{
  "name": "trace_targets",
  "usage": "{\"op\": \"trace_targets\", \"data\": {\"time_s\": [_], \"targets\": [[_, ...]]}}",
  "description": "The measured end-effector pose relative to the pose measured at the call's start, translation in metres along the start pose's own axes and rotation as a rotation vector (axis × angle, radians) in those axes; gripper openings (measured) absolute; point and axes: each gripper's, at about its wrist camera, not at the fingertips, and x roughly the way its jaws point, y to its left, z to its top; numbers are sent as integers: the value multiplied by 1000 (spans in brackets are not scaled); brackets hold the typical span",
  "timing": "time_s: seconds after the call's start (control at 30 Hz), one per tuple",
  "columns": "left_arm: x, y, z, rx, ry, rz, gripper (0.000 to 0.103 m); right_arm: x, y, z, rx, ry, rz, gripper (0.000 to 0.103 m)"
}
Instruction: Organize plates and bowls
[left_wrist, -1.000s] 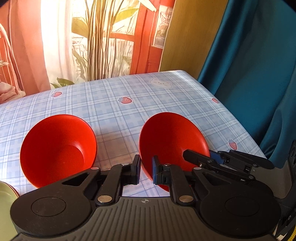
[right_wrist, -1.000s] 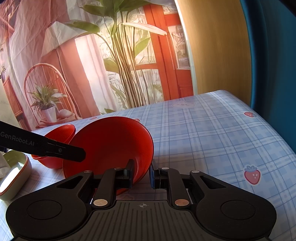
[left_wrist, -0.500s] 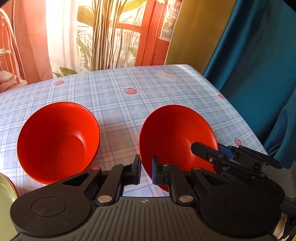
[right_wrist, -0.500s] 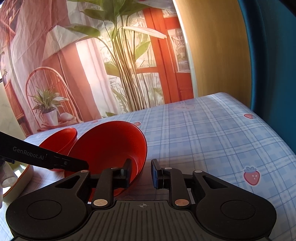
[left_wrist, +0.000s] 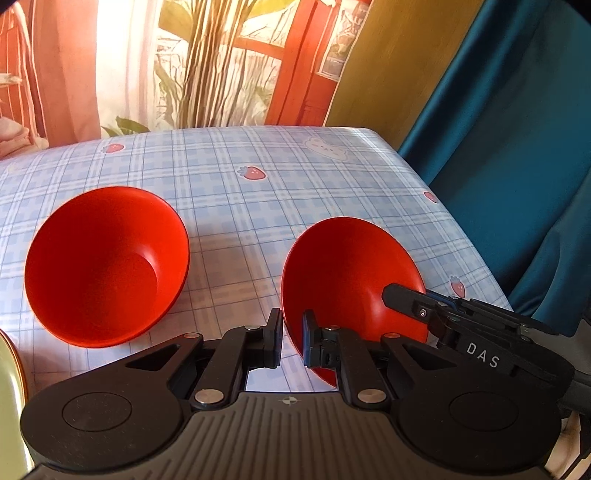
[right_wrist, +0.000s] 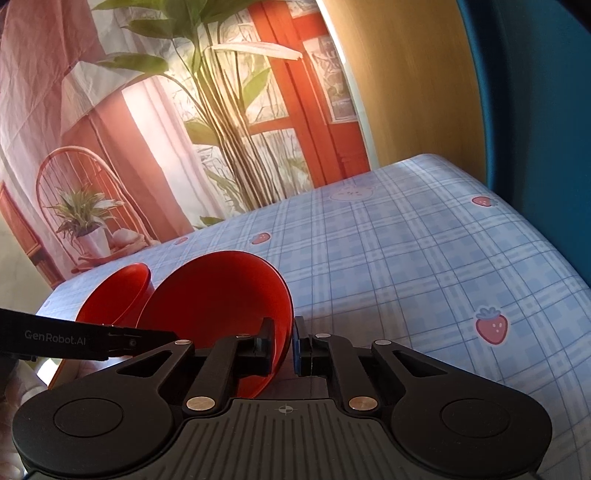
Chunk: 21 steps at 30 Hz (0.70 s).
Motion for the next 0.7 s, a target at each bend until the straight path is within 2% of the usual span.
{"op": "trace_targets", "data": {"time_s": [0.2, 0.47, 0.7], "targets": [[3, 14, -11, -105, 24, -67, 12, 0, 0, 12, 36, 95, -16, 5], [3, 18, -17, -129, -1, -77, 12, 8, 8, 24, 27, 198, -52, 5], [-20, 28, -13, -146, -56, -110, 11, 4, 26, 43, 9, 198, -68, 5]]}}
